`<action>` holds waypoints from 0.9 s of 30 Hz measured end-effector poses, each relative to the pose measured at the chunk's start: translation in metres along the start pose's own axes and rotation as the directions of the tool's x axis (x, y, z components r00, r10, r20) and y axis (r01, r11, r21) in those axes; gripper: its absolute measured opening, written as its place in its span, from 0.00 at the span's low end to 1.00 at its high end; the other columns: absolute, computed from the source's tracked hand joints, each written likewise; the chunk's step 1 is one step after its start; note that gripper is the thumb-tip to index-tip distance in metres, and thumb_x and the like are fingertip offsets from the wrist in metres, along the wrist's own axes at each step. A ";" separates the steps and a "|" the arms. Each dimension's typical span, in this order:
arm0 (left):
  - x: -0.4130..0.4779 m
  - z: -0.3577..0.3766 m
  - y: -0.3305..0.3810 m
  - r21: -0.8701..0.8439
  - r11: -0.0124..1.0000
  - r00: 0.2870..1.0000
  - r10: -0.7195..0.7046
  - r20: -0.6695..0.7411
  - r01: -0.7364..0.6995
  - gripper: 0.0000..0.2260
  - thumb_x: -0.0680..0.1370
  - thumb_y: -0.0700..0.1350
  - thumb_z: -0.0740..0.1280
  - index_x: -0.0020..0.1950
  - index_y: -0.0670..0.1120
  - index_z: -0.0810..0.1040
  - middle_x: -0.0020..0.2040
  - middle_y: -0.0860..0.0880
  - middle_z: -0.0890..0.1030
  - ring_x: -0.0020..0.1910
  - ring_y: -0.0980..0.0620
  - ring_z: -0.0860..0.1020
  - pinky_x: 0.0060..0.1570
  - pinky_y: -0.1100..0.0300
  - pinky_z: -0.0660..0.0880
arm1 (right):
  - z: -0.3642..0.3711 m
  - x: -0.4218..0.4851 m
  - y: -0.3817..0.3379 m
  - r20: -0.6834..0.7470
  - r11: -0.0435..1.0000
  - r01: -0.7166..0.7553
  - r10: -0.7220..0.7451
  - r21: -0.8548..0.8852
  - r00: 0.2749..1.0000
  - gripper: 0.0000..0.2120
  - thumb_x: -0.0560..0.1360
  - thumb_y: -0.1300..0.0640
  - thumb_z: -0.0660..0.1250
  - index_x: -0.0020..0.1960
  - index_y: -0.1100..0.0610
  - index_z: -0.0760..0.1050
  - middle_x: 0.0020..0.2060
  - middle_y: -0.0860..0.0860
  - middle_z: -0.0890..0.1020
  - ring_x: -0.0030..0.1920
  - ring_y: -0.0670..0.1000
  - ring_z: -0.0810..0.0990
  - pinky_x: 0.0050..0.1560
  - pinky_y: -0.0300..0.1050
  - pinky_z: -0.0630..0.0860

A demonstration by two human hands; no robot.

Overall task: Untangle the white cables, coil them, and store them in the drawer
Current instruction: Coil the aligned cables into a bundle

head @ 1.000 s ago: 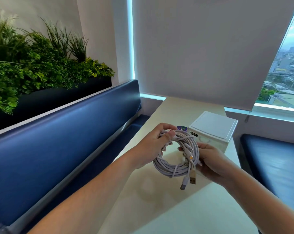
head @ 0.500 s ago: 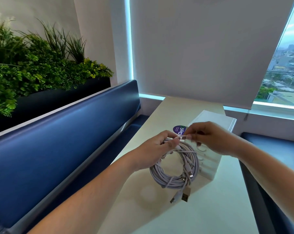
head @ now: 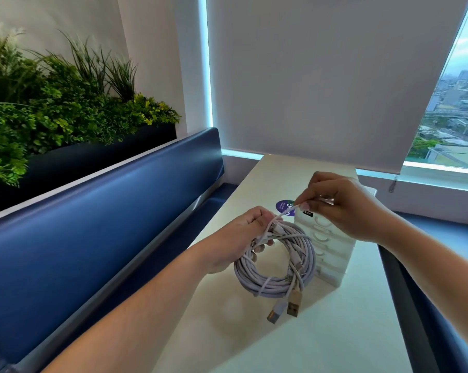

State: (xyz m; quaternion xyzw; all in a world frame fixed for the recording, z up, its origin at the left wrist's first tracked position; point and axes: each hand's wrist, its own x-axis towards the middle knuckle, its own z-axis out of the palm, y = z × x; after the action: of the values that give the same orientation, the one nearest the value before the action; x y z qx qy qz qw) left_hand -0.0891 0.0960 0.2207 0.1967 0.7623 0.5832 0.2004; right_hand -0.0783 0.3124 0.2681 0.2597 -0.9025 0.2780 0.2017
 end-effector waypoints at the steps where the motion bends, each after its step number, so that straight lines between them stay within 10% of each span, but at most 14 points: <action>1: -0.001 0.001 0.001 0.010 1.000 1.000 -0.004 -0.011 0.004 0.18 0.83 0.58 0.54 0.61 0.46 0.72 0.39 0.54 0.78 0.34 0.57 0.71 0.36 0.64 0.70 | 0.001 0.001 -0.001 -0.025 1.000 -0.004 0.004 0.014 1.000 0.08 0.72 0.63 0.72 0.44 0.50 0.83 0.37 0.43 0.77 0.39 0.44 0.77 0.41 0.29 0.69; 10: -0.002 0.002 0.010 0.014 0.999 0.996 -0.043 -0.082 0.044 0.22 0.82 0.59 0.52 0.64 0.46 0.71 0.45 0.50 0.77 0.39 0.56 0.73 0.42 0.63 0.72 | -0.003 0.006 -0.025 -0.111 0.956 0.219 -0.243 -0.195 0.964 0.06 0.75 0.58 0.67 0.47 0.55 0.83 0.39 0.48 0.76 0.39 0.47 0.76 0.40 0.39 0.72; 24: -0.008 -0.002 0.004 -0.087 0.992 0.989 0.078 -0.126 -0.090 0.11 0.77 0.55 0.68 0.52 0.49 0.74 0.38 0.52 0.74 0.34 0.56 0.70 0.33 0.62 0.68 | 0.020 -0.006 0.011 -0.090 0.989 -0.067 0.055 -0.135 0.994 0.04 0.72 0.57 0.72 0.44 0.48 0.83 0.40 0.41 0.77 0.39 0.41 0.73 0.41 0.28 0.66; 27: -0.005 0.000 0.002 -0.091 0.989 0.982 0.102 -0.160 -0.118 0.06 0.80 0.52 0.65 0.52 0.50 0.73 0.40 0.50 0.74 0.36 0.55 0.70 0.34 0.61 0.69 | 0.031 -0.011 0.005 -0.072 0.953 -0.279 0.289 0.121 0.955 0.05 0.74 0.61 0.70 0.43 0.54 0.82 0.38 0.47 0.81 0.33 0.41 0.77 0.36 0.29 0.71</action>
State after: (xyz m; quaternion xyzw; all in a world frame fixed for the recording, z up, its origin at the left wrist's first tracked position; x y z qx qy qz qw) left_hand -0.0843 0.0940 0.2230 0.1825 0.7332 0.6444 0.1178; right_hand -0.0796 0.3007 0.2371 0.1252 -0.9039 0.3647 0.1850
